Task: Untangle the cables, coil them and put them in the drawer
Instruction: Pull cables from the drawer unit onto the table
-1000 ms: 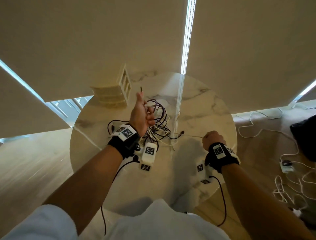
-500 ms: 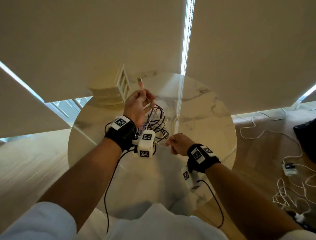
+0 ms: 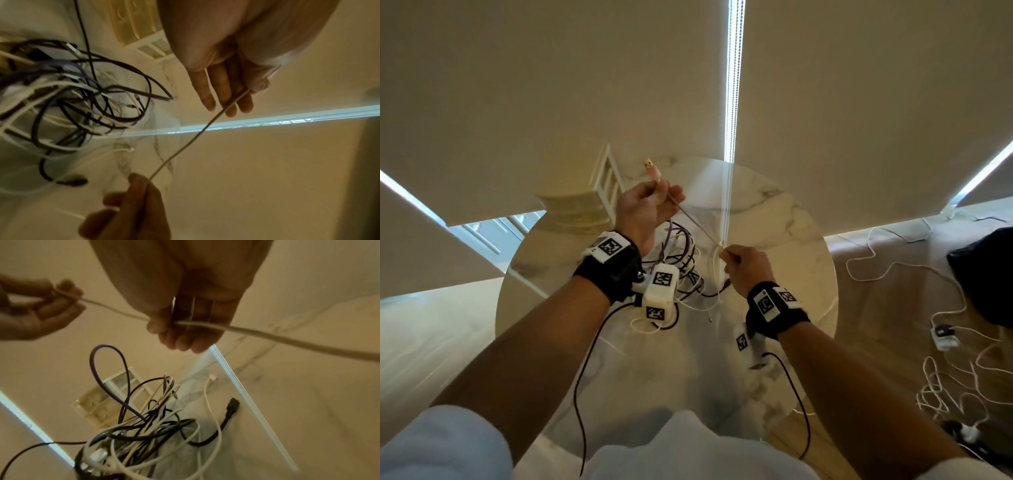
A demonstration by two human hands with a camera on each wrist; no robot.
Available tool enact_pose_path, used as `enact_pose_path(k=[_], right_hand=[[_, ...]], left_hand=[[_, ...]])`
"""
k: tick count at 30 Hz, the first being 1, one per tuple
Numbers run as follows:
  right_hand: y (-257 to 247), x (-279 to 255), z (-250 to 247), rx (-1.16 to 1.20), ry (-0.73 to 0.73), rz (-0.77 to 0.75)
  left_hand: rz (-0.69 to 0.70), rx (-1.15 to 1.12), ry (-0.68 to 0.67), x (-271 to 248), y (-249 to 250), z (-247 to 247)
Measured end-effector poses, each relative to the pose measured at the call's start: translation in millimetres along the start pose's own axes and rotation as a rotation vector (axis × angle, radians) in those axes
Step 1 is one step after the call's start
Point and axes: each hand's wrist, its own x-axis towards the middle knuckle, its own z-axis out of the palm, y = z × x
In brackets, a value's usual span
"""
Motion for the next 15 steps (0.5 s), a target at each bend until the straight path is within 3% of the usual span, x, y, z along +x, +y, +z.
enact_pose_path(k=[2, 3, 5, 7, 8, 10, 13, 15], right_hand=[[-8, -5, 4, 0.055, 0.012, -0.04], [-14, -12, 7, 0.092, -0.079, -0.062], [-25, -30, 15, 0.136, -0.411, -0.053], [-27, -38, 17, 0.19, -0.741, 0.014], [-24, -35, 14, 0.204, -0.83, 0.045], [-15, -15, 10, 0.164, -0.779, 0.105], [4, 25, 13, 0.07, -0.36, 0.165], [12, 41, 19, -0.091, -0.232, 0.158]], left_hand=[[0.006, -0.114, 0.063, 5, 5, 1], [0.006, -0.173, 0.124, 10, 8, -4], [0.015, -0.191, 0.237, 20, 14, -19], [-0.01, -0.171, 0.266, 24, 17, -36], [-0.038, -0.171, 0.258, 23, 17, -45], [-0.098, -0.172, 0.221, 20, 13, -61], [-0.181, -0.137, 0.15, 10, 4, -77], [-0.221, -0.067, 0.105, 1, -1, -81]])
